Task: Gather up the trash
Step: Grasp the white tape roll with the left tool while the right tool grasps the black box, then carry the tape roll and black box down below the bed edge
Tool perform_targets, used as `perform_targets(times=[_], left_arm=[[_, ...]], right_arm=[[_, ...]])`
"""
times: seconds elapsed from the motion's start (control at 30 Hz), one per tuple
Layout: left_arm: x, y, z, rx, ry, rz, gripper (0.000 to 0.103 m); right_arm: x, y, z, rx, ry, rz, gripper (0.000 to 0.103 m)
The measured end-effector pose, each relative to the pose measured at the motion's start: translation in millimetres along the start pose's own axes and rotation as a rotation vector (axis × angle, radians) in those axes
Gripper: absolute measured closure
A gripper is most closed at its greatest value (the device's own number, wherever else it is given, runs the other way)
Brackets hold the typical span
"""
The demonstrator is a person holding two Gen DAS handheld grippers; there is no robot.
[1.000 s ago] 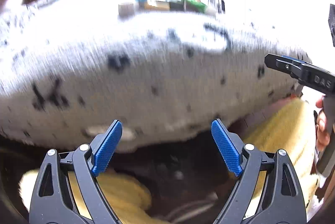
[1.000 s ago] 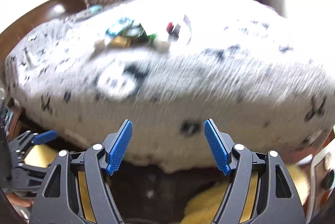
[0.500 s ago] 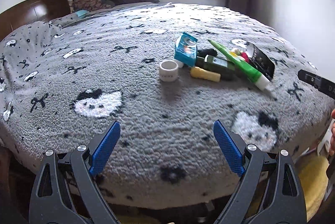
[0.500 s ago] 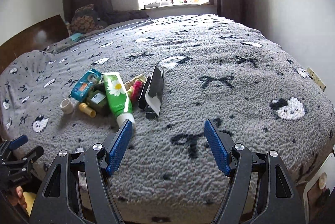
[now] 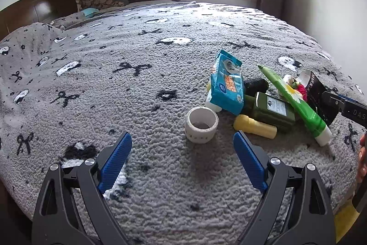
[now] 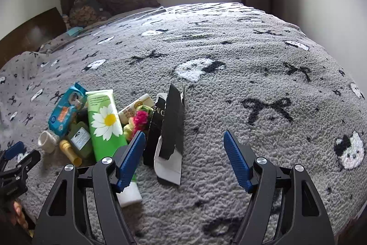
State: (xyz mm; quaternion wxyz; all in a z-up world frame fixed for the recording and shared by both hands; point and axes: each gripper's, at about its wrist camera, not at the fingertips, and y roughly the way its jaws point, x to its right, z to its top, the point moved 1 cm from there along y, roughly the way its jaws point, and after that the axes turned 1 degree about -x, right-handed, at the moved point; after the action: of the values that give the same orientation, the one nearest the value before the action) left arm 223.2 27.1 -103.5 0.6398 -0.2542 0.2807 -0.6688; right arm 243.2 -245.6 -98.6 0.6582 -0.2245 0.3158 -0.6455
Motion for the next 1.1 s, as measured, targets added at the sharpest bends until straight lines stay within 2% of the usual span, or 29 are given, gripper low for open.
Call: perform_targets(times=[0.2, 0.23, 0.37, 0.43, 0.5, 0.53, 0.57, 0.77, 0.93, 1.1], left_arm=[[7, 28, 8, -0.034, 0.032, 0.014, 0.021], [6, 30, 9, -0.037, 0.027, 0.006, 0.023], [4, 40, 12, -0.066, 0.006, -0.023, 0.047], [4, 44, 14, -0.077, 0.007, -0.033, 0.051], [5, 45, 15, -0.081, 0.016, -0.048, 0.064], [5, 44, 16, -0.084, 0.019, -0.059, 0.068], [6, 44, 16, -0.087, 0.023, -0.066, 0.072], [9, 23, 15, -0.059, 0.037, -0.053, 0.072], [17, -18, 12, 0.006, 0.052, -0.066, 0.072], [29, -64, 4, 0.058, 0.062, -0.101, 0.072]], right_arm=[[-3, 20, 12, -0.024, 0.022, 0.021, 0.031], [-3, 22, 13, -0.022, 0.022, 0.016, 0.035], [-4, 33, 18, -0.043, -0.003, -0.007, 0.063], [-7, 36, 17, -0.058, -0.032, -0.024, 0.079], [-7, 38, 15, -0.075, -0.048, -0.027, 0.094], [-6, 39, 14, -0.081, -0.047, -0.028, 0.097], [-4, 38, 13, -0.083, -0.044, -0.025, 0.097], [2, 11, 15, -0.043, -0.048, -0.028, 0.098], [2, -38, 17, 0.037, -0.049, 0.004, 0.098], [-4, -94, 6, 0.114, -0.071, 0.075, 0.098]])
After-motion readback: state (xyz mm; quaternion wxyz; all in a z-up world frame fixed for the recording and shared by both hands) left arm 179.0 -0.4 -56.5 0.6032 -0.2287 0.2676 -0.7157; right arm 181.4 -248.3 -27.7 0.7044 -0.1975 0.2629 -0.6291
